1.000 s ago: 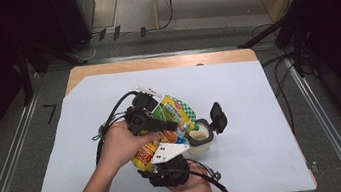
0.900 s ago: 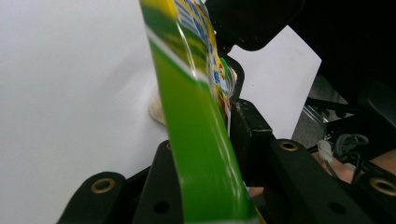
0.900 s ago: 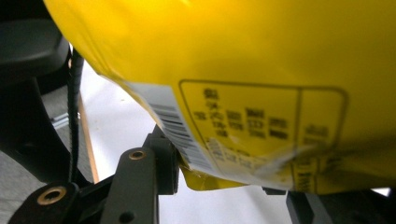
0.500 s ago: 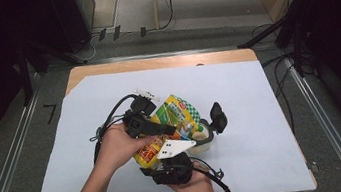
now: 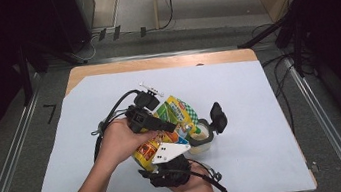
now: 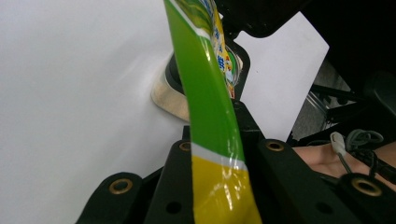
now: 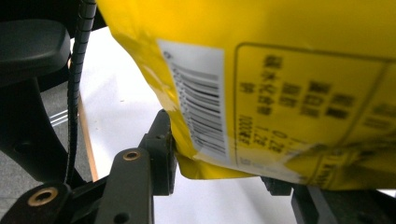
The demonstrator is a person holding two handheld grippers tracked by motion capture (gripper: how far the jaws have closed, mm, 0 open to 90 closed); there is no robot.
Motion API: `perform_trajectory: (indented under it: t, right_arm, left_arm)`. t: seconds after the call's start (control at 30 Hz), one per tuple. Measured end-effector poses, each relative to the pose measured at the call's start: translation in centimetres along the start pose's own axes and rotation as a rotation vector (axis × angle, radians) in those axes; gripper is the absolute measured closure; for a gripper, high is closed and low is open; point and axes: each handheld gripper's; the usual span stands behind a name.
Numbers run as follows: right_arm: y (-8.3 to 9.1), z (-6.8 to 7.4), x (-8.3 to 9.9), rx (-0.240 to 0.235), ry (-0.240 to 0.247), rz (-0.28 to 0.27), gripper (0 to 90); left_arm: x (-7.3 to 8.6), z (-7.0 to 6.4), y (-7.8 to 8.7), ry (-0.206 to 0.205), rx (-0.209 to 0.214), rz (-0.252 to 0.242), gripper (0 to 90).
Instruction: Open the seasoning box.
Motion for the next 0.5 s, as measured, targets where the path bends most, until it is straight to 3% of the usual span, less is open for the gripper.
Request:
perform_trajectory:
  t: [0.3,0.5]
  right_arm:
    - [-0.13,-0.24,-0.24,-0.032,-0.032,-0.011,57.6]
    - [0.03,-0.55,-0.28,-0.071,-0.094,-0.037,58.3]
  left_arm:
    - [-0.26,0.30,-0.15,0.013,0.009,-0.022,83.6]
    - [-0.02,0.37,0.12,0.018,0.029,-0.033,76.6]
Point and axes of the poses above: each handheld gripper's, and its own axes: y roughly backward along the jaws, x roughly out of its underside, z roughly to its left, and after that the axes turned 7 degrees about x, right-handed
